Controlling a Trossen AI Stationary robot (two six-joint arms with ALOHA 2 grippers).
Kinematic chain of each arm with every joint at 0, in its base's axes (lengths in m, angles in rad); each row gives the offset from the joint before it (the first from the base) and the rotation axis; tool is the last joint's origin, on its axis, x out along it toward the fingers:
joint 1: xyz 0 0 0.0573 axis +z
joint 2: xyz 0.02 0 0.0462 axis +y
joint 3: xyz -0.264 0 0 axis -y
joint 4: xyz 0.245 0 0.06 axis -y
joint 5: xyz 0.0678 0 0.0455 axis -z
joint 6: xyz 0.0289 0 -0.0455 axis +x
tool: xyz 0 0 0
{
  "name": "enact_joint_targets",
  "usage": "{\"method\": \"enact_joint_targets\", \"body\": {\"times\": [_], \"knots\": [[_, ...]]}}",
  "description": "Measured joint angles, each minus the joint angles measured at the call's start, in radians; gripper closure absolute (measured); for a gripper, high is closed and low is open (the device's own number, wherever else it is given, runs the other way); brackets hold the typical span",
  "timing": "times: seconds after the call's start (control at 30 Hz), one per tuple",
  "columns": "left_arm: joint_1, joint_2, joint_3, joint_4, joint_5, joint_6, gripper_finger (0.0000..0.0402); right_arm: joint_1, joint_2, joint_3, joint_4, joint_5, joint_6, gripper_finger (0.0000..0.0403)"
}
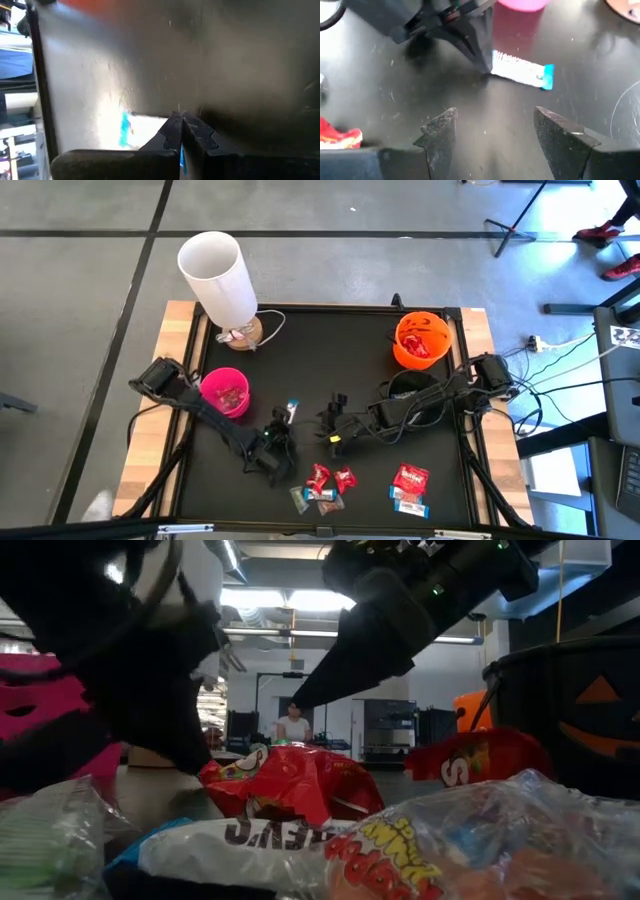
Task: Sort candy
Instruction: Put the white chocolate into the black bucket
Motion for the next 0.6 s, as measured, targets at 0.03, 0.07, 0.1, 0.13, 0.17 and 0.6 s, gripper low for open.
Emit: {"method": "enact_joint_targets", "body": {"times": [0.03, 0.07, 0.1, 0.13, 0.17, 0.6], "knots": [[-0.003, 0.0, 0.016, -0.008, -0.001, -0.002, 0.0401, 0.0, 0.0, 0.0, 0.011, 0.0, -0.003, 0.0145], [-0.004, -0.002, 0.028, -0.01, -0.005, -0.004, 0.0401, 0.0, 0.001, 0.0, 0.021, 0.0, -0.008, 0.0145], [-0.005, -0.003, 0.037, -0.018, -0.009, -0.006, 0.0401, 0.0, 0.002, 0.0, 0.027, 0.0, -0.022, 0.0145], [-0.008, -0.003, 0.044, -0.032, -0.02, -0.007, 0.0401, 0.0, 0.002, 0.0, 0.027, 0.0, -0.03, 0.0145], [-0.011, -0.003, 0.051, -0.045, -0.027, -0.006, 0.0401, 0.0, 0.002, 0.0, 0.027, 0.0, -0.038, 0.0145], [-0.029, -0.005, 0.155, -0.118, -0.044, 0.0, 0.0401, 0.0, 0.004, 0.0, 0.042, 0.019, -0.101, 0.0145]]}}
